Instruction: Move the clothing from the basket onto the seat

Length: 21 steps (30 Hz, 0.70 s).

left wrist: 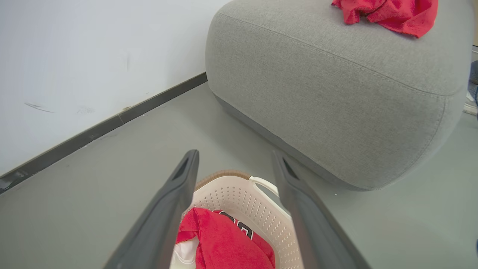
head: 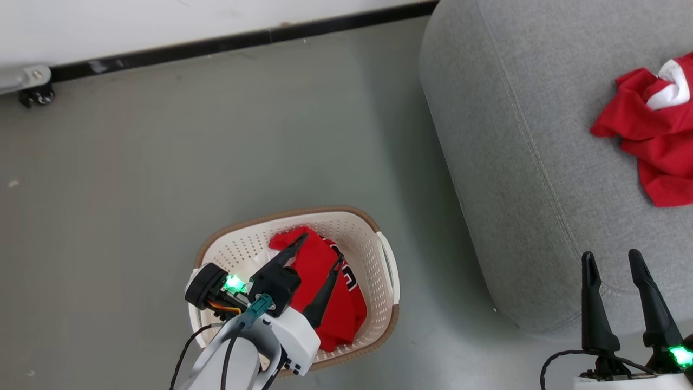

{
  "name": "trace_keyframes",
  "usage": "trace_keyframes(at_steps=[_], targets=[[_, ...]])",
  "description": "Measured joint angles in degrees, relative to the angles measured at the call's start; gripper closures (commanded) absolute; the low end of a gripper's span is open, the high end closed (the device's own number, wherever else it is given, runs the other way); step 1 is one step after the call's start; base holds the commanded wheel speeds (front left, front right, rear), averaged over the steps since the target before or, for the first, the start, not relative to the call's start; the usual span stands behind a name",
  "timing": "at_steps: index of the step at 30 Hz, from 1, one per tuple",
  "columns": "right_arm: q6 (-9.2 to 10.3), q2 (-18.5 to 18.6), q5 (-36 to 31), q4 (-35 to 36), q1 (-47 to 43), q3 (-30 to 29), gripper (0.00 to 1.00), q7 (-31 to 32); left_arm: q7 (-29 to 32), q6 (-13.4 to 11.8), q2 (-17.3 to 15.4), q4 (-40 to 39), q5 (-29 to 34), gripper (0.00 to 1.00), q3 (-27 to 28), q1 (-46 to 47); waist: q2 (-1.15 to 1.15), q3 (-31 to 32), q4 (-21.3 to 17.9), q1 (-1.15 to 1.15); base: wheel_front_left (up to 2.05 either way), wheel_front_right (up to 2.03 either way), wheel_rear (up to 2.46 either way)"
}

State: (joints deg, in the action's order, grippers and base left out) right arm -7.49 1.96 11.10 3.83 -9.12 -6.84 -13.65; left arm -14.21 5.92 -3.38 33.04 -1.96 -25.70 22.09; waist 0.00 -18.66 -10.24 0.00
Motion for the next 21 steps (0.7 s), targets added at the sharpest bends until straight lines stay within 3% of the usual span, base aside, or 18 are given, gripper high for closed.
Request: trace_keyframes(at_steps=[12,21], targets=[[0.00,0.00,2.22,0.65,3.93,1.40,0.00,-0.30,0.09,0.15,-0.69,5.59,1.42,0.00,-0.45,5.29,0.00,-8.09,-3.01,0.00,0.00,0.00,0.00],[0.00,0.00,4.57,0.02,7.51,2.97,0.00,-0.55,0.93,-0.51,-3.75,9.46,6.77,0.00,-2.04,11.29,0.00,-14.19,-5.70,0.00,0.00,0.00,0.00]])
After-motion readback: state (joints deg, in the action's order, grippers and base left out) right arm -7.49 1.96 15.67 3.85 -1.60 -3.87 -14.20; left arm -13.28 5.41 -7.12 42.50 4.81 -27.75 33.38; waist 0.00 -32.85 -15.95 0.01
